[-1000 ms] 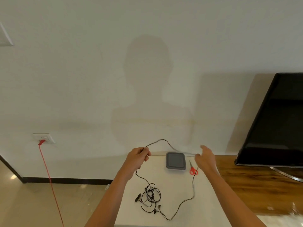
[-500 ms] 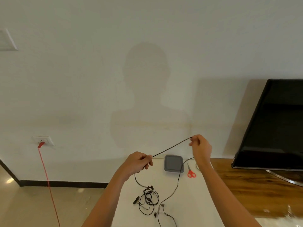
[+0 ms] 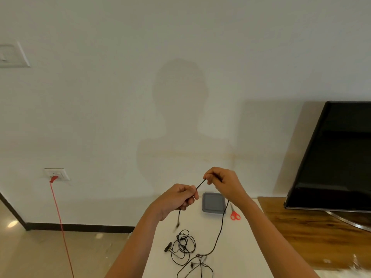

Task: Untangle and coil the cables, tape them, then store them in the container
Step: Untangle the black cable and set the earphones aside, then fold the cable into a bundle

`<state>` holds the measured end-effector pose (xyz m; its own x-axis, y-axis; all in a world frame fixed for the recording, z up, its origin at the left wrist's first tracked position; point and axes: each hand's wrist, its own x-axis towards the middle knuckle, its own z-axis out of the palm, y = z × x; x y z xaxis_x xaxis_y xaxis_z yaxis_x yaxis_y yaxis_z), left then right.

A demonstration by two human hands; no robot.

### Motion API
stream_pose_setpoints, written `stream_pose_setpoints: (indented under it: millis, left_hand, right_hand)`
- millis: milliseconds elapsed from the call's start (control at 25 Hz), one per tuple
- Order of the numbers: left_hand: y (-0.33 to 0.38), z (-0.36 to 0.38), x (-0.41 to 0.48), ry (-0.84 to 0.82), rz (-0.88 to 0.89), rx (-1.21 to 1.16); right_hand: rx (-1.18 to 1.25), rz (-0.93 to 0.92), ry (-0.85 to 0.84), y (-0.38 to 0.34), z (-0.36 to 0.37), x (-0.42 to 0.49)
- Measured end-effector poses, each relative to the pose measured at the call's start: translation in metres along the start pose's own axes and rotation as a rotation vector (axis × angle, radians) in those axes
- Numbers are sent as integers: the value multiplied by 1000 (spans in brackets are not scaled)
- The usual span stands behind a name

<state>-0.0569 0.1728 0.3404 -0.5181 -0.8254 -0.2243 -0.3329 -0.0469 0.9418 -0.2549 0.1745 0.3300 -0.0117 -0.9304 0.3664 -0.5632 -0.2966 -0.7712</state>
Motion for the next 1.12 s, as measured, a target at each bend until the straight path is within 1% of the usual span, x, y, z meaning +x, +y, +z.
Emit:
stream_pose_setpoints:
  millis: [40,120,200,240,320,360,440,520,600,680,760,800,880,960,1040,1120]
  left_hand:
    - [-2,-1,-3,-44,-19,-45]
    - [-4,0,-8,-105,-37,-177]
    - [-3,2,-8,-117,9,-396]
    - [2,4,-8,-99,56,-521]
    - [12,7,-5,-18,173,-738]
    - [17,7,-3,42,219,-807]
    - [22,4,2,146,265,-868]
    - [20,0,7,199,306,-823]
    - [14,-7,11,248,313,-663]
    - [5,-14,14,282,285,-461]
    - [-1,-17,13,241,254,-294]
    - [-3,-16,12,188,245,-251]
    - [-6,-10,9,70,218,-259]
    - [-7,-3,6,-1,180,-309]
    - [-6,4,3,-48,163,-374]
    - [-3,7,2,-99,181,-461]
  right_hand:
    - [-8,-1,70,2,-1,3]
    - [100,76,198,7,-2,6]
    - [242,194,229,7,3,5]
    - [272,243,208,8,8,4]
    - [303,295,111,7,26,-6]
    - [314,304,48,5,36,-14]
    - [302,299,-68,1,53,-36]
    - [267,273,-154,-8,60,-58]
    - [299,256,-195,-21,55,-71]
    - [394,241,-195,-37,41,-73]
    - [434,184,-185,-51,25,-68]
    - [412,140,-177,-56,18,-62]
    - [316,56,-124,-62,8,-43]
    - [237,17,-28,-62,1,-18]
    - [205,37,8,-53,-3,7]
    - [214,100,-36,-34,0,21]
